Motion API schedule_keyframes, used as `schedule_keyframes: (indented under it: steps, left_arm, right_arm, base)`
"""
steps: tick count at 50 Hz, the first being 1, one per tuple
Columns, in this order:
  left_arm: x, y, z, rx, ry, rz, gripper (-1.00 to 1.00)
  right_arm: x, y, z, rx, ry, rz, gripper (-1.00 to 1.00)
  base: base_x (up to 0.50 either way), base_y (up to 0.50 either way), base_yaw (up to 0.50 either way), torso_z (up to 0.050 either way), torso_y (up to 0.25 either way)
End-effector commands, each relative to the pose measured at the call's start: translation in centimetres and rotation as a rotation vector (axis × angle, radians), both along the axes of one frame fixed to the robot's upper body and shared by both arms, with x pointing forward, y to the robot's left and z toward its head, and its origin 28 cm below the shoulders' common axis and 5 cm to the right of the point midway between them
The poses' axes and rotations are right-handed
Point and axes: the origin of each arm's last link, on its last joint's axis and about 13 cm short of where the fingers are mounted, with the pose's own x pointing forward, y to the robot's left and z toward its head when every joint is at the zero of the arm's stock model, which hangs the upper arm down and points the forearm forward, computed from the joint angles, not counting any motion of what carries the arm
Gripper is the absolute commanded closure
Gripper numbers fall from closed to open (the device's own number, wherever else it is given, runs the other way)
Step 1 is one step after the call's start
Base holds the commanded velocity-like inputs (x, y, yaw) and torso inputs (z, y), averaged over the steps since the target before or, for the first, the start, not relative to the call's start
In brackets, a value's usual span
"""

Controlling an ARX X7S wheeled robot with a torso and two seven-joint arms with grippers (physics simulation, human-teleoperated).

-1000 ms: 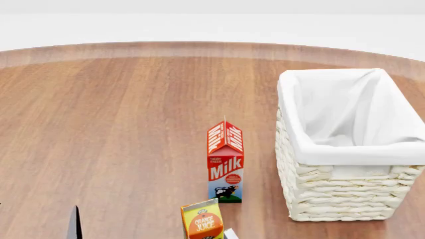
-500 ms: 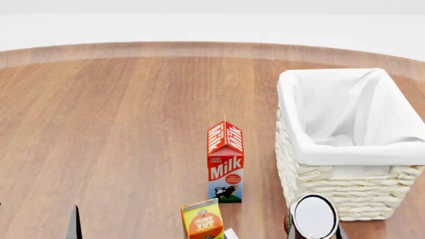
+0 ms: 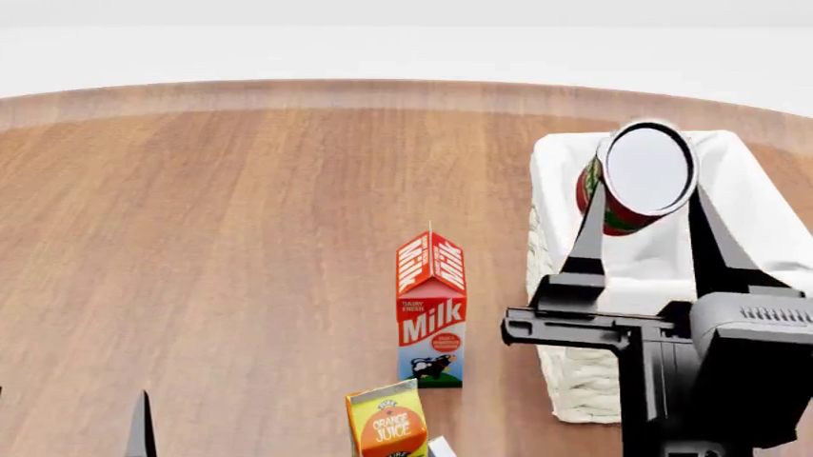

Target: Pick up the tomato sauce, and put it in the basket.

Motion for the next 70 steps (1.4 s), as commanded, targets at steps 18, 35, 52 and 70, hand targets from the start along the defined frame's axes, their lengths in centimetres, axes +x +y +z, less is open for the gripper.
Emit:
schedule_keyframes:
  steps: [18,35,52,70]
  left_arm:
    - [0.2,0.1,-0.1,-0.006,0.008,0.001,-1.00]
    - [0.3,0.2,-0.2,-0.010,0.016,0.006,-1.00]
    - [0.6,0.3,-0.5,-0.013,0.027,0.007,-1.00]
    - [0.6,0.2,-0.6,-0.009,0.031,0.001,-1.00]
  right_arm:
    - [14.0,-2.3,3.2,-0.003,0.138,-0.116,1.00]
    - [17.6,-3.1,2.5,0.004,0.297,-0.174,1.00]
    - [17.2,-3.7,1.4,0.025,0.449,-0.246,1.00]
    - [16.1,-4.3,-1.6,0.023,0.671,-0.269,1.00]
  base:
    - [0.00,0.00,0.00,0.000,0.000]
    - [0.00,0.00,0.00,0.000,0.001]
    - [0.00,0.00,0.00,0.000,0.001]
    - [0.00,0.00,0.00,0.000,0.000]
